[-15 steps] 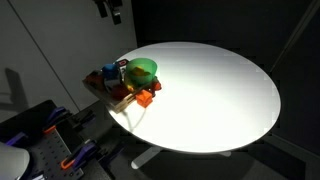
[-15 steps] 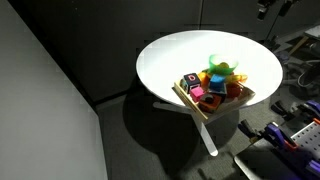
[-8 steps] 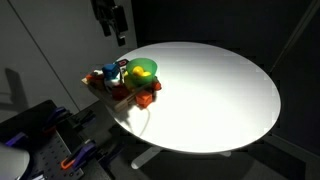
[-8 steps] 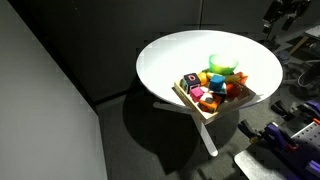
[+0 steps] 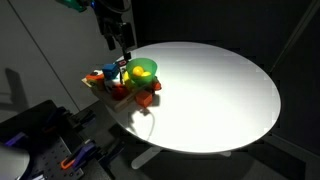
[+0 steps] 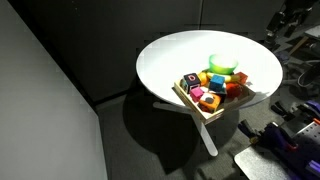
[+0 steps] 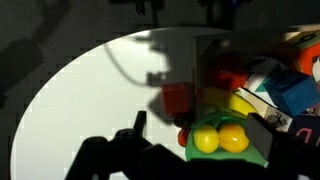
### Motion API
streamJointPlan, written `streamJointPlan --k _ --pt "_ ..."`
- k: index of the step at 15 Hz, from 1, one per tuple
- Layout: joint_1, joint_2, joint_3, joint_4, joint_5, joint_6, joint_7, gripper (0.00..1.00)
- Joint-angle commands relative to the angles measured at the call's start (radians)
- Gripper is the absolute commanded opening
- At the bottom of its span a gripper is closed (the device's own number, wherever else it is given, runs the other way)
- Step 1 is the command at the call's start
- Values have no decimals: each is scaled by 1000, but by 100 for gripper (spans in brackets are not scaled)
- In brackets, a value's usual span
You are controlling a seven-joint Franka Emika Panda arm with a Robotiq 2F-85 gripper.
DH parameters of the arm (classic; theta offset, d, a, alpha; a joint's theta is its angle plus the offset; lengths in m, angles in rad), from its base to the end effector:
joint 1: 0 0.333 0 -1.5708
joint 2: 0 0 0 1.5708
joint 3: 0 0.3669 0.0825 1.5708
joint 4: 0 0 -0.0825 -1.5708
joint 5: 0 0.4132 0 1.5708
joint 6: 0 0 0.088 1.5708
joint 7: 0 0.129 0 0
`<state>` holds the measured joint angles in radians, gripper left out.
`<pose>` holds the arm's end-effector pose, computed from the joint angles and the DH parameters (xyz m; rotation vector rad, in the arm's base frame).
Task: Pick up the orange block and place it in the green bowl
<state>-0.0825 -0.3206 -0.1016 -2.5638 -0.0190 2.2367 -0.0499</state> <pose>0.4173 -0.0781 0.3841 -3.1184 0.1828 0.0091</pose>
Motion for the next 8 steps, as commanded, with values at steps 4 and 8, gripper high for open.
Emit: streamJointPlan --k 4,8 --pt "-4 9 2 1 -7 -2 -5 100" --pt "-4 9 2 1 -7 -2 -5 100"
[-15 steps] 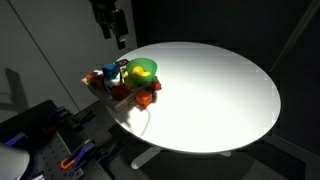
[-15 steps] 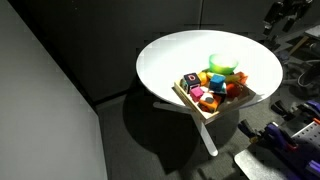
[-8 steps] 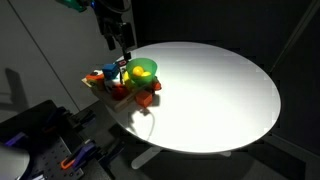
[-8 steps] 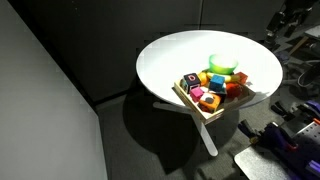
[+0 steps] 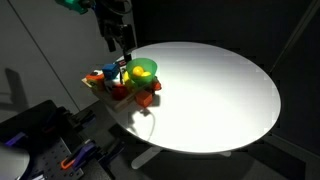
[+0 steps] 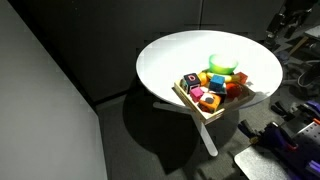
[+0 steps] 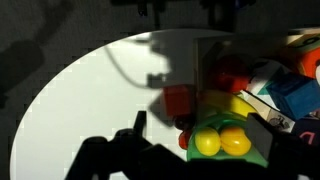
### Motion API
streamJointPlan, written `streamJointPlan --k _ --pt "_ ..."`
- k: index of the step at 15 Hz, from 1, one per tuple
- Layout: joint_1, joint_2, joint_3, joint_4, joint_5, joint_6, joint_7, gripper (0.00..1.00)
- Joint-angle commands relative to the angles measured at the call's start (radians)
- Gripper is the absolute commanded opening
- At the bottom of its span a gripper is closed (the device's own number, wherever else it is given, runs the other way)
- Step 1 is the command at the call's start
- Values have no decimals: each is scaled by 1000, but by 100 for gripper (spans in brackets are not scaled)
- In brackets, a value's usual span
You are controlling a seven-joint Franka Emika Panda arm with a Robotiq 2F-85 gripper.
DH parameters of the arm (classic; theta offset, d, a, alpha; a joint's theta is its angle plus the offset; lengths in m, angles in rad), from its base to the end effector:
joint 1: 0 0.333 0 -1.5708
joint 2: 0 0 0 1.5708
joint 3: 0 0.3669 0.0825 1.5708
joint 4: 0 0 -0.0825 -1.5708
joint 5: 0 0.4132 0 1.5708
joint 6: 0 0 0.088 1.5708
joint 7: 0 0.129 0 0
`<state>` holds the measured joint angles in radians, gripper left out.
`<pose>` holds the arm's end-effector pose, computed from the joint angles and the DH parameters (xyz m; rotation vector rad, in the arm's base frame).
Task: Pick up the orange block and place it in the green bowl
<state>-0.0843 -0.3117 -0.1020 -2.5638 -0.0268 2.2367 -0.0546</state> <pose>0.4175 -0.0794 0.3803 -3.1246 0.1717 0.0240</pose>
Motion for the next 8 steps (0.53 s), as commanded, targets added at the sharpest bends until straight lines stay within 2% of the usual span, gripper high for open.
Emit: streamJointPlan --k 1,8 --pt "-3 0 2 1 1 -2 -1 100" --pt "-57 100 -36 24 -30 39 -9 100"
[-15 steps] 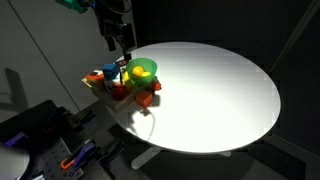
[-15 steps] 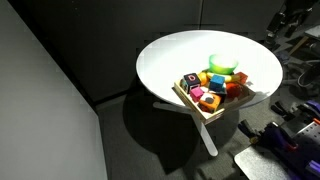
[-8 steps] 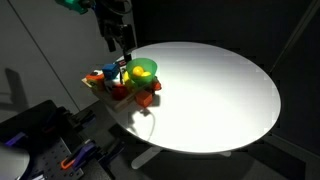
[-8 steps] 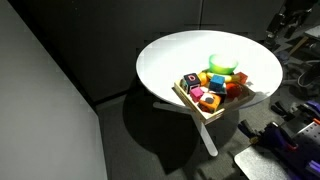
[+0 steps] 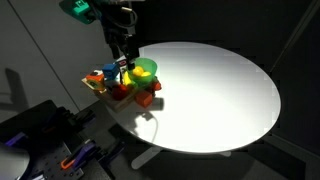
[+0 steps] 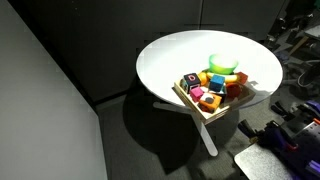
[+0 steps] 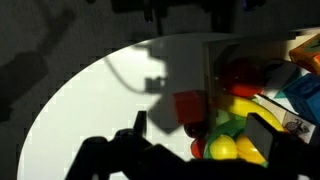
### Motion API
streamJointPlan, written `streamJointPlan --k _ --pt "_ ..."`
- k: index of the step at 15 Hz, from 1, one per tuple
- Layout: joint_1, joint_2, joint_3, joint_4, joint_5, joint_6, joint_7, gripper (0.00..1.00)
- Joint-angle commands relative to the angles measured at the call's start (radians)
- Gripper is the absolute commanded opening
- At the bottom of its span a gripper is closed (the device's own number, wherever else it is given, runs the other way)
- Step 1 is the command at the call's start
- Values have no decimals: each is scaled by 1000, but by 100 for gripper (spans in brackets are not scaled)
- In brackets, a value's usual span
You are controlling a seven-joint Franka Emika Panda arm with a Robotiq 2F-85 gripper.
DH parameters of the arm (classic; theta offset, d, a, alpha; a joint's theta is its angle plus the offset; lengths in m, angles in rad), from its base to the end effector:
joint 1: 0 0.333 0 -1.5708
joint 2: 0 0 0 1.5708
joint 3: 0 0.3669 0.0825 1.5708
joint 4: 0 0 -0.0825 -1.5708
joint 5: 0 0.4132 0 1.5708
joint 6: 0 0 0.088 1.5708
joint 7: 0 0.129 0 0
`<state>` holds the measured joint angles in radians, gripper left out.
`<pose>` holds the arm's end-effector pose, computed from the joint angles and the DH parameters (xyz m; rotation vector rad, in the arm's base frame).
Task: Pick up the orange block and place it in the green bowl
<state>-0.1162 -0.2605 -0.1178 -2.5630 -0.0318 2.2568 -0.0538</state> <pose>0.4180 -0.1002 0.3604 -3.1187 0.2419 0.0716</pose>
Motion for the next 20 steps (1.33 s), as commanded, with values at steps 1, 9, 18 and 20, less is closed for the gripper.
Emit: streamJointPlan --k 1,9,18,20 --pt "-32 64 -27 26 -25 24 -12 100" --pt "-43 220 -66 -14 9 253 -127 100" --pt "-59 384 -6 -58 208 514 -327 100" --pt "-65 410 25 -52 258 541 -361 100"
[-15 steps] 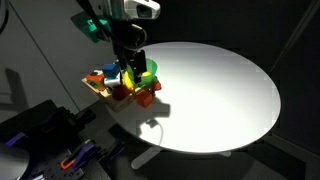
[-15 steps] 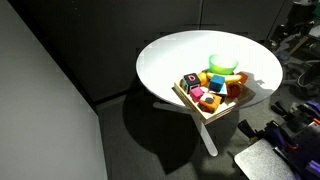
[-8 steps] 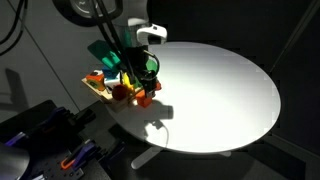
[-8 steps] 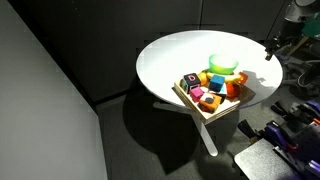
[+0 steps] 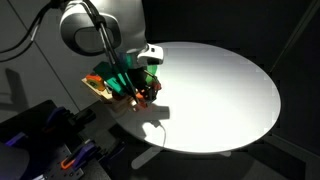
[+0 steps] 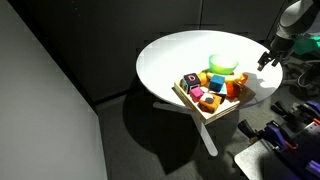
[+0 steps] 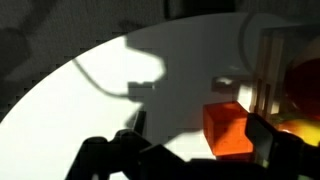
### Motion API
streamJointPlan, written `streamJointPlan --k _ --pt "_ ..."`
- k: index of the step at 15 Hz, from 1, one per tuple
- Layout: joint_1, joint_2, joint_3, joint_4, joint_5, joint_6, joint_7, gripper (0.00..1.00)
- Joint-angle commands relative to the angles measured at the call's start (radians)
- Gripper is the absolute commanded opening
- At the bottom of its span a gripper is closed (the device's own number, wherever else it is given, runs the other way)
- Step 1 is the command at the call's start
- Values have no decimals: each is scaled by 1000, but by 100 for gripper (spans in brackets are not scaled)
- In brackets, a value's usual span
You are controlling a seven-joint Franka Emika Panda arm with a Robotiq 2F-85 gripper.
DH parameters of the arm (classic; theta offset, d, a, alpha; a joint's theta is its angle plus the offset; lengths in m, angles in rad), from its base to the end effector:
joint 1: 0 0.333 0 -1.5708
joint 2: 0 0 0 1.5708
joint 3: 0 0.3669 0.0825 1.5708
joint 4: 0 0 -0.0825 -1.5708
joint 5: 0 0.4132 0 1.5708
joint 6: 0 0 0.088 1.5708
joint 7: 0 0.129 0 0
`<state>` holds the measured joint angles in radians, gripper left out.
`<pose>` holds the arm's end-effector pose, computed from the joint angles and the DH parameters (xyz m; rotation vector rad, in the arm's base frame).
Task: Pick up the orange block and place it in the green bowl
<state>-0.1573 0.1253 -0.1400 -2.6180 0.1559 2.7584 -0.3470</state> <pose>0.4318 -0.1394 0.2107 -3.1035 0.1447 -0.0465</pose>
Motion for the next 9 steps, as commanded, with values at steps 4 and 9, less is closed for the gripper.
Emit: streamJointPlan --k 4,9 --pt "-41 73 120 22 147 93 -115 100" --pt "-39 133 159 42 190 164 -151 100"
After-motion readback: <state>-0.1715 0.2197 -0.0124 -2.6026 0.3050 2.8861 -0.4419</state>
